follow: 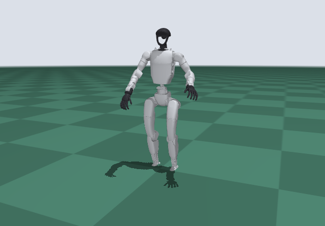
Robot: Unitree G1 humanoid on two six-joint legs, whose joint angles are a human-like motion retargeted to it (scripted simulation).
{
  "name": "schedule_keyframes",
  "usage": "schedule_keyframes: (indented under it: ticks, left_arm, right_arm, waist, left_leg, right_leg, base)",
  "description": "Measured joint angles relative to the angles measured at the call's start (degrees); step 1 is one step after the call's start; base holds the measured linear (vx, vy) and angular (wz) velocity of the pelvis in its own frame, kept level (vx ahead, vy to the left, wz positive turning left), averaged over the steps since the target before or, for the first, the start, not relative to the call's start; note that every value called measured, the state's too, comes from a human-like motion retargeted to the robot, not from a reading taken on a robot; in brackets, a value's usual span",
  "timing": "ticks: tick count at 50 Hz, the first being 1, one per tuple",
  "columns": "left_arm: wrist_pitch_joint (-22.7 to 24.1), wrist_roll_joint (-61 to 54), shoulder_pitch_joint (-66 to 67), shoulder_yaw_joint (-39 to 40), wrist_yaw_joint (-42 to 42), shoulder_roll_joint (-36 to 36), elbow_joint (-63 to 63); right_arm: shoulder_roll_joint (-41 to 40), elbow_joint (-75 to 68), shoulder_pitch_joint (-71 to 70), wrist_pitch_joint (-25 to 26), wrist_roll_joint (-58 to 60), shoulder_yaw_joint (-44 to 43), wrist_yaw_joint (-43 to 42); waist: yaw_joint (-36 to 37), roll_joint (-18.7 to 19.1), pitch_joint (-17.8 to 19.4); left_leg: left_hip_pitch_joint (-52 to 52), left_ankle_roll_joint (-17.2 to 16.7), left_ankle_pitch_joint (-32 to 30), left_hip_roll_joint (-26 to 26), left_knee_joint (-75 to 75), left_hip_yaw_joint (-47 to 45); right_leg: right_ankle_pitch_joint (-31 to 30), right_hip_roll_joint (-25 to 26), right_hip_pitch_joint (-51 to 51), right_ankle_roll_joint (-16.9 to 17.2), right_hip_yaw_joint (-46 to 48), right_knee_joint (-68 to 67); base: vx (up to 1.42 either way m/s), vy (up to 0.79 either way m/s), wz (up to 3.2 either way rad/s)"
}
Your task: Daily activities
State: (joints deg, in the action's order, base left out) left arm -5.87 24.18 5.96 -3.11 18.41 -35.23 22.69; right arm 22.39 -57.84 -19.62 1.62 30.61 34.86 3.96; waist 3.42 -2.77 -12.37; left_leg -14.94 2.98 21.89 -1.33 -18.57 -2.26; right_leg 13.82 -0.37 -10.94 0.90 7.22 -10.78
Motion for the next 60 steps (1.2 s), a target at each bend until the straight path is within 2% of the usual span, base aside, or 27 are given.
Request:
schedule_keyframes:
  ticks: [8,14,20,31,37,45,60]
  left_arm:
    - [-1.8,-1.0,-1.8,6.2,5.4,-0.5,-5.5]
    - [-2.1,-0.2,-6.1,5.2,10.1,-0.2,-9.4]
    - [-1.2,2.9,-12.9,-3.1,11.0,-0.5,-11.0]
    - [2.8,15.0,-32.1,-29.5,3.9,-1.5,-4.5]
    - [4.5,19.2,-39.6,-38.9,1.6,0.2,1.0]
    - [5.3,20.6,-42.8,-42.4,2.0,2.0,3.9]
    - [5.7,22.7,-42.3,-41.1,3.4,3.3,3.3]
  right_arm:
    - [0.8,-9.9,9.2,1.8,-3.2,-8.5,-1.3]
    - [0.6,-14.1,13.8,2.3,-7.0,-13.4,-5.2]
    - [0.8,-13.8,15.4,1.5,-11.2,-14.5,-8.6]
    - [2.7,-8.2,17.2,-1.4,-14.9,-11.9,-12.2]
    - [3.1,-6.3,18.0,-2.3,-15.6,-11.7,-13.0]
    - [2.8,-6.1,18.8,-2.8,-16.6,-12.7,-13.3]
    - [2.2,-7.7,20.2,-3.4,-17.0,-13.5,-12.6]
  waist:
    - [0.3,1.7,0.3]
    - [-0.2,3.4,0.5]
    - [-2.0,5.0,0.3]
    - [-6.1,7.1,-1.5]
    - [-7.1,7.1,-2.4]
    - [-7.5,6.6,-2.9]
    - [-7.2,6.0,-2.8]
  left_leg:
    - [-0.4,-0.7,0.7,0.3,-0.4,0.6]
    - [-0.5,-1.6,1.3,0.8,-0.4,1.1]
    - [-0.4,-2.3,1.5,1.2,0.4,1.4]
    - [-0.3,-3.3,0.6,1.6,3.5,1.4]
    - [0.1,-3.9,-0.6,1.6,5.7,1.4]
    - [0.8,-4.4,-2.0,1.3,8.8,1.6]
    - [2.1,-4.9,-3.3,1.0,11.8,2.4]
  right_leg:
    - [-1.3,0.5,1.2,-0.5,0.6,1.9]
    - [-2.5,1.2,2.2,-0.9,0.8,3.6]
    - [-3.7,1.7,3.1,-0.9,0.9,5.5]
    - [-5.9,2.3,3.8,-0.7,1.6,9.0]
    - [-6.9,2.3,4.0,-0.5,2.1,10.5]
    - [-7.6,2.2,4.1,-0.5,2.7,11.6]
    - [-6.9,1.9,3.9,-0.6,3.6,10.2]
  base:
    - [0.04,0.01,0.16]
    - [0.0,0.0,0.0]
    - [0.0,0.0,0.0]
    - [0.0,0.0,0.0]
    - [0.0,0.0,0.0]
    - [0.0,0.0,0.0]
    - [0.0,0.0,0.0]
